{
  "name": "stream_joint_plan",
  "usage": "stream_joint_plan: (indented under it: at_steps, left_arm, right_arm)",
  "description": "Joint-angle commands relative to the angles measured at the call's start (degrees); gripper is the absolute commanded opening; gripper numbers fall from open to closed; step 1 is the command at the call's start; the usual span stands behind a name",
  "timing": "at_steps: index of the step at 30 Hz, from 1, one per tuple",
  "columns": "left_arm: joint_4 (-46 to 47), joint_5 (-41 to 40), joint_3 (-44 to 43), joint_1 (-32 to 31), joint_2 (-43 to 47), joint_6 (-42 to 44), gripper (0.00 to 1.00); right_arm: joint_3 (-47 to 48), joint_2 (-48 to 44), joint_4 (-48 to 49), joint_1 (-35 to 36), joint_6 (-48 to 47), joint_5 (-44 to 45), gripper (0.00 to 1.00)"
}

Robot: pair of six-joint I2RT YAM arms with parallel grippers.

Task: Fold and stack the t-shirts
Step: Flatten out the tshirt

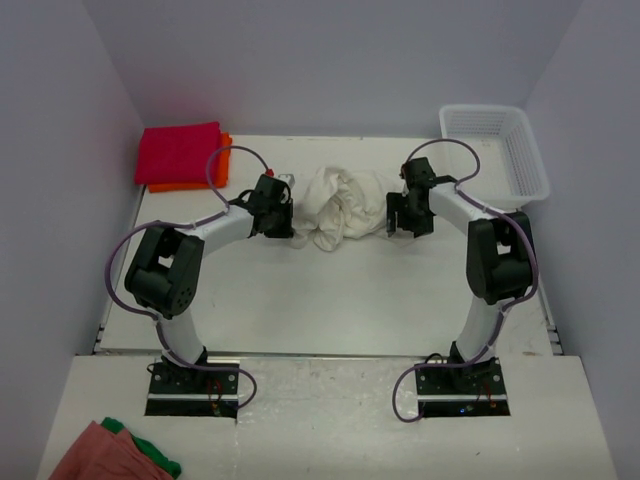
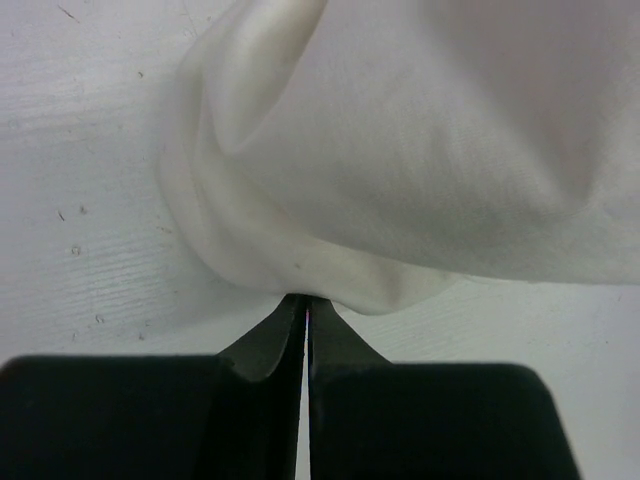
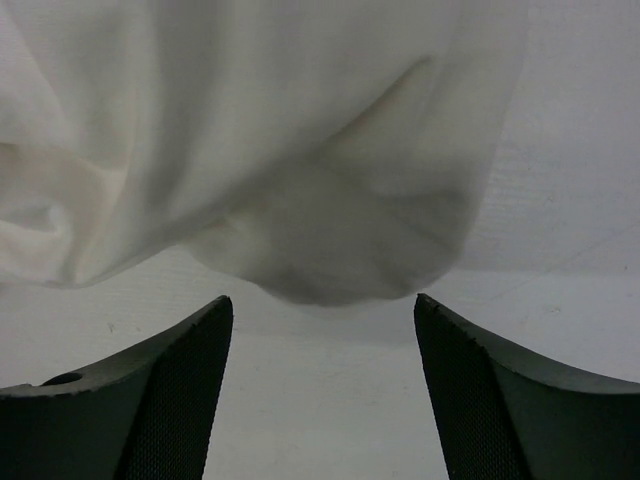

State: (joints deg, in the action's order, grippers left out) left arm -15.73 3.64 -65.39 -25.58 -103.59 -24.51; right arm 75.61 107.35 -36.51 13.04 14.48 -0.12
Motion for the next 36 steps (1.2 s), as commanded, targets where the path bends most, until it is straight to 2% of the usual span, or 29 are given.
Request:
stream_joint_plan:
  at_steps: [1, 5, 6, 8, 9, 12, 21, 22, 23, 24, 26, 32, 33, 36]
  left_arm:
    - [2.7, -1.3, -0.9, -0.3, 2.0, -0.7, 0.00]
    - [2.6, -1.8, -1.0, -0.3, 3.7, -0.9, 0.00]
    - [2.5, -2.0, -1.1, -0.3, 4.0, -0.8, 0.00]
    - [1.6, -2.2, -1.7, -0.3, 4.4, -0.7, 0.00]
    - [1.4, -2.4, -1.8, -0.3, 4.8, -0.6, 0.00]
    - [0.4, -2.8, -2.3, -0.3, 5.9, -0.5, 0.00]
    - [-2.3, -3.4, -3.9, -0.3, 9.8, 0.5, 0.00]
    - [-2.4, -3.4, -3.8, -0.3, 9.8, 0.5, 0.00]
    - [-2.4, -3.4, -3.6, -0.3, 9.6, 0.7, 0.00]
    - [-2.6, -3.4, -3.4, -0.3, 9.5, 0.8, 0.00]
    - [-2.4, -3.0, -3.2, -0.3, 9.5, 0.7, 0.00]
    - [-1.6, -2.4, -2.3, -0.3, 10.2, 0.6, 0.00]
    - [-1.7, -2.4, -2.4, -0.3, 10.2, 0.6, 0.00]
    - [-2.1, -2.4, -2.3, -0.3, 10.8, 0.7, 0.00]
  right_arm:
    - [3.4, 1.4, 0.5, -0.4, 0.1, -1.6, 0.71]
    - [3.5, 2.1, 0.5, -0.4, 0.0, -2.0, 0.51]
    - [3.3, 2.0, 0.6, -0.4, -0.1, -1.7, 0.42]
    - [2.7, 1.7, 0.9, -0.5, -0.1, -1.3, 0.31]
    - [2.5, 1.5, 1.2, -0.5, 0.0, -1.1, 0.20]
    - [2.2, 0.4, 1.8, -0.6, 0.4, -0.7, 0.00]
    - [3.1, -2.9, 1.4, -0.8, 1.6, -2.3, 0.01]
    - [2.5, -2.8, 1.1, -0.8, 1.6, -2.5, 0.27]
    - [2.3, -2.6, 0.9, -0.8, 1.4, -2.8, 0.41]
    - [1.9, -2.4, 1.1, -0.8, 1.3, -3.0, 0.52]
    - [0.6, -1.5, 1.5, -0.8, 1.1, -3.0, 0.66]
    - [1.2, 1.0, 0.5, -0.8, 0.9, -2.1, 0.65]
    - [2.0, 1.4, 0.0, -0.9, 0.9, -1.6, 0.59]
    - [4.2, 3.4, -2.6, -1.0, 0.5, -1.2, 0.51]
